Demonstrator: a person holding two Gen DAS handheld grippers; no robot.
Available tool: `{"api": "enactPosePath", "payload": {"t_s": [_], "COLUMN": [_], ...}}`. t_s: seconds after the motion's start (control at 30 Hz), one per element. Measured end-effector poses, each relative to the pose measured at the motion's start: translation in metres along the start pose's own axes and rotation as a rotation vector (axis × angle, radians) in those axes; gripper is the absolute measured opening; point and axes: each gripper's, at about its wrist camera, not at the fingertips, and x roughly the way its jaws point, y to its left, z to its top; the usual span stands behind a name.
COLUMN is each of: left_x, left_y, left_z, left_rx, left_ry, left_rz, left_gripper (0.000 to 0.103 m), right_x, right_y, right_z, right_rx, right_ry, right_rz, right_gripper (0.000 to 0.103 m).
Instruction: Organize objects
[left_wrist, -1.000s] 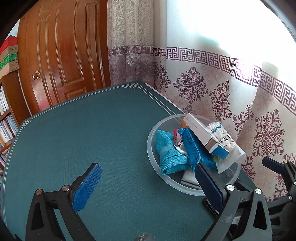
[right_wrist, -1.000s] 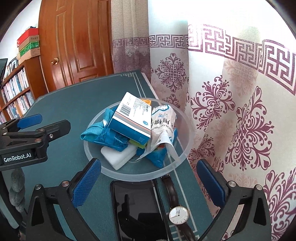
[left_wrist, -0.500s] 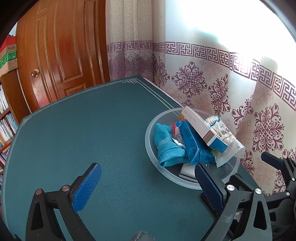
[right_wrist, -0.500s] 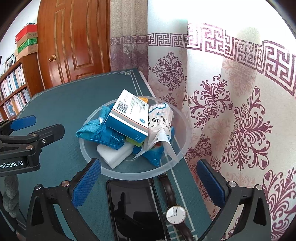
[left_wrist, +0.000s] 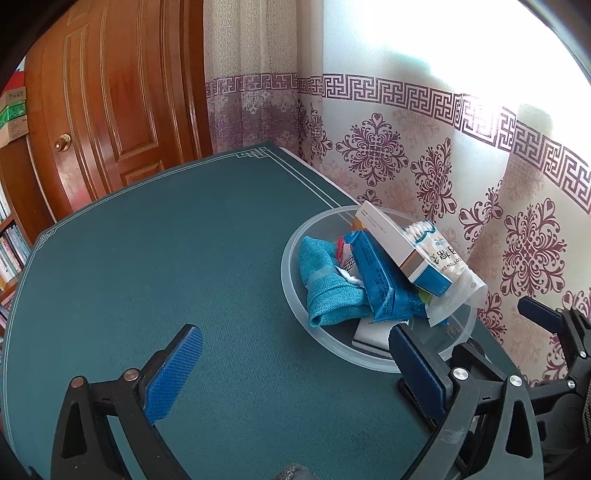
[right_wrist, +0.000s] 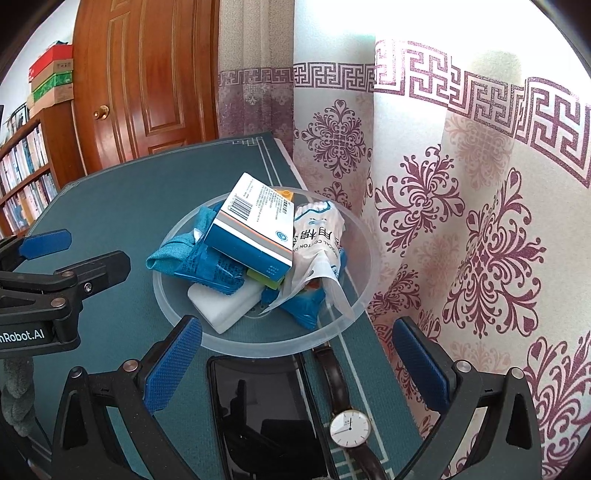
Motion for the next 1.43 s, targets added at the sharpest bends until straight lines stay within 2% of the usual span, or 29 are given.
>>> {"api": "enactPosePath", "payload": {"t_s": [1.43], "left_x": [0.0021], "left_y": [0.0011], "left_z": [-0.0022], "left_rx": [0.008], "left_ry": [0.012], "left_rz": [-0.001], "left_gripper": [0.103], "right_x": [0.0069], "right_y": [0.0033], "right_z": [-0.0039], "right_rx": [-0.007], "right_ry": [0.008], "right_rz": [0.003], "right_gripper": [0.103]}}
